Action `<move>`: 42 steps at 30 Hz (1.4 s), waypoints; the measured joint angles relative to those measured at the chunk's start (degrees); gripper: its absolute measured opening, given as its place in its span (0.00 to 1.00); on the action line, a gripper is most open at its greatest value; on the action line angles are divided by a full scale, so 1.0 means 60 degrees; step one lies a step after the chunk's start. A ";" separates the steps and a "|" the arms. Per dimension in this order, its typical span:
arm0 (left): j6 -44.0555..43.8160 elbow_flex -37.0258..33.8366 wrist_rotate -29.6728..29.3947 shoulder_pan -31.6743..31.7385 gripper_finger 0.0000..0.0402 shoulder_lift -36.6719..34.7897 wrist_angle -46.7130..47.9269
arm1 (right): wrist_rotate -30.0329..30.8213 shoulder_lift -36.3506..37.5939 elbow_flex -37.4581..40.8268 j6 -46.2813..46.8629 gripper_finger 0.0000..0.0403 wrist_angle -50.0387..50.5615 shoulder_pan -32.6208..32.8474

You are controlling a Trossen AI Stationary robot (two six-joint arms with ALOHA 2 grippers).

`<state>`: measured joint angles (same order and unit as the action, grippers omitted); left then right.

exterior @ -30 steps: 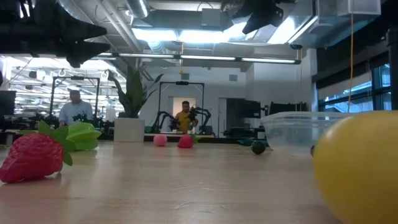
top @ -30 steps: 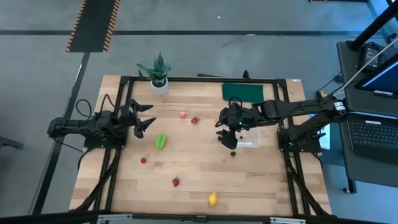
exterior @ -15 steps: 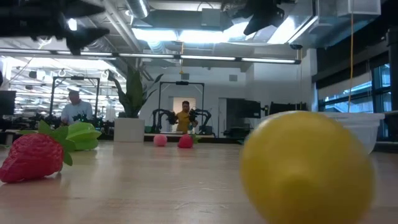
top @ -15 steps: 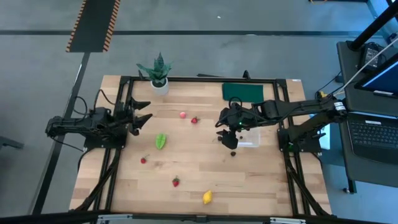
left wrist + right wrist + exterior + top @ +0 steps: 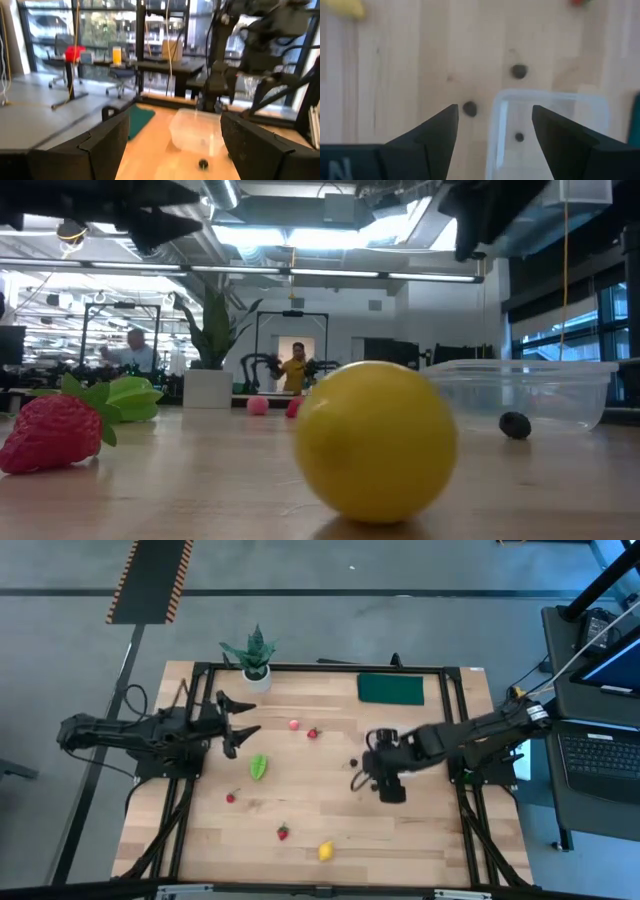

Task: Pick and placing Produce into tupperware
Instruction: Put the blackberry into the transparent container

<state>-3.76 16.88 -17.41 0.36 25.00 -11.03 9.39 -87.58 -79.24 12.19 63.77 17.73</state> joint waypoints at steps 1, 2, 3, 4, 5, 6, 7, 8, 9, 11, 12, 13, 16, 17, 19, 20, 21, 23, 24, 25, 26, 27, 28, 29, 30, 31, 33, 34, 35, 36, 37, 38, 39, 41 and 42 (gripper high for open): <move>-0.0063 0.0000 0.0000 0.0000 0.76 0.0162 0.0000 | 0.0004 -0.0087 0.0000 0.0021 0.63 0.0067 0.0188; -0.0081 0.0000 -0.0003 0.0000 0.76 0.0301 -0.0003 | 0.0006 -0.0185 0.0000 0.0133 0.63 0.0125 0.0385; -0.0085 0.0000 -0.0006 0.0000 0.76 0.0429 -0.0006 | 0.0011 -0.0285 0.0000 0.0185 0.63 0.0173 0.0555; -0.0091 0.0000 -0.0054 0.0000 0.76 0.0523 -0.0011 | 0.0007 -0.0385 0.0000 0.0239 0.63 0.0184 0.0706; -0.0093 0.0000 -0.0144 -0.0004 0.76 0.0601 -0.0042 | 0.0006 -0.0513 0.0000 0.0331 0.63 0.0183 0.0860; -0.0093 0.0000 -0.0234 0.0000 0.76 0.0663 -0.0055 | 0.0031 -0.0651 0.0000 0.0421 0.63 0.0182 0.0976; -0.0093 0.0000 -0.0273 0.0000 0.76 0.0711 -0.0052 | 0.0139 -0.0787 0.0000 0.0502 0.63 0.0189 0.1086; -0.0093 0.0000 -0.0273 0.0000 0.76 0.0739 -0.0054 | 0.0256 -0.0941 0.0000 0.0649 0.63 0.0203 0.1193; -0.0093 0.0000 -0.0273 0.0000 0.76 0.0735 -0.0048 | 0.0348 -0.1095 0.0000 0.0709 0.63 0.0207 0.1279; -0.0093 0.0000 -0.0273 -0.0001 0.76 0.0728 -0.0059 | 0.0560 -0.1374 0.0000 0.0894 0.63 0.0198 0.1425; -0.0093 0.0000 -0.0276 0.0000 0.76 0.0730 -0.0058 | 0.0675 -0.1490 0.0000 0.0968 0.63 0.0174 0.1473; -0.0093 0.0000 -0.0277 0.0000 0.76 0.0731 -0.0056 | 0.0726 -0.1570 0.0000 0.1094 0.63 0.0126 0.1504; -0.0093 0.0000 -0.0274 -0.0001 0.76 0.0728 -0.0055 | 0.0759 -0.1663 0.0000 0.1587 0.63 -0.0089 0.1530; -0.0093 0.0000 -0.0273 0.0000 0.76 0.0728 -0.0054 | 0.0784 -0.1709 0.0000 0.1831 0.63 -0.0116 0.1528; -0.0093 0.0000 -0.0273 0.0000 0.76 0.0728 -0.0055 | 0.0882 -0.1847 0.0000 0.2366 0.63 -0.0110 0.1536; -0.0093 0.0000 -0.0273 -0.0003 0.76 0.0728 -0.0051 | 0.0900 -0.1935 0.0000 0.2556 0.63 -0.0055 0.1555; -0.0093 0.0000 -0.0273 -0.0001 0.76 0.0728 -0.0051 | 0.0901 -0.2031 0.0000 0.2691 0.63 -0.0017 0.1596; -0.0093 0.0000 -0.0273 -0.0001 0.76 0.0728 -0.0047 | 0.0897 -0.2344 -0.0004 0.2885 0.63 0.0004 0.1757; -0.0093 0.0000 -0.0273 0.0000 0.76 0.0728 -0.0047 | 0.0894 -0.2535 -0.0004 0.2895 0.63 0.0007 0.1870; -0.0093 0.0000 -0.0270 -0.0003 0.76 0.0731 -0.0043 | 0.0892 -0.2731 -0.0004 0.2896 0.63 0.0018 0.1989; -0.0093 0.0000 -0.0270 0.0000 0.76 0.0728 -0.0033 | 0.0902 -0.2926 -0.0004 0.2911 0.63 0.0020 0.2122; -0.0093 0.0000 -0.0270 0.0000 0.76 0.0728 -0.0029 | 0.0965 -0.3141 -0.0004 0.2947 0.63 0.0055 0.2257; -0.0093 0.0000 -0.0270 0.0000 0.76 0.0728 -0.0026 | 0.1151 -0.3341 -0.0004 0.3080 0.63 0.0139 0.2389; -0.0093 0.0000 -0.0270 -0.0001 0.76 0.0728 -0.0025 | 0.1438 -0.3536 -0.0004 0.3315 0.63 0.0266 0.2500; -0.0093 0.0000 -0.0270 -0.0002 0.76 0.0728 -0.0023 | 0.1769 -0.3682 -0.0004 0.3611 0.63 0.0420 0.2603; -0.0093 0.0000 -0.0270 0.0000 0.76 0.0730 -0.0016 | 0.2116 -0.3790 0.0000 0.3986 0.63 0.0602 0.2679; -0.0093 0.0000 -0.0270 -0.0001 0.76 0.0728 -0.0015 | 0.2625 -0.3946 0.0000 0.4686 0.63 0.0946 0.2760; -0.0093 0.0000 -0.0270 0.0000 0.76 0.0728 -0.0014 | 0.2670 -0.4007 0.0000 0.4907 0.63 0.1000 0.2779; -0.0093 0.0000 -0.0270 -0.0004 0.76 0.0728 -0.0011 | 0.2670 -0.4046 0.0000 0.5016 0.63 0.0912 0.2779; -0.0093 0.0000 -0.0270 0.0000 0.76 0.0728 -0.0011 | 0.2661 -0.4061 0.0000 0.5123 0.63 0.0742 0.2801; -0.0093 0.0000 -0.0270 -0.0003 0.76 0.0728 -0.0011 | 0.2614 -0.4063 -0.0001 0.5168 0.63 0.0548 0.2847; -0.0093 0.0000 -0.0270 0.0000 0.76 0.0730 -0.0011 | 0.2548 -0.4063 -0.0004 0.5172 0.63 0.0382 0.2883; -0.0093 0.0000 -0.0269 0.0000 0.76 0.0728 0.0003 | 0.2528 -0.4067 -0.0004 0.5175 0.63 0.0234 0.2927; -0.0093 0.0000 -0.0266 0.0000 0.76 0.0731 0.0059 | 0.2557 -0.4067 -0.0004 0.5212 0.63 0.0069 0.3012; -0.0093 0.0000 -0.0266 0.0000 0.76 0.0728 0.0101 | 0.2578 -0.4067 0.0017 0.5231 0.63 0.0041 0.3035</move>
<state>-4.32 16.88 -19.00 0.36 29.36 -10.42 24.86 -111.98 -79.14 43.58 64.01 35.93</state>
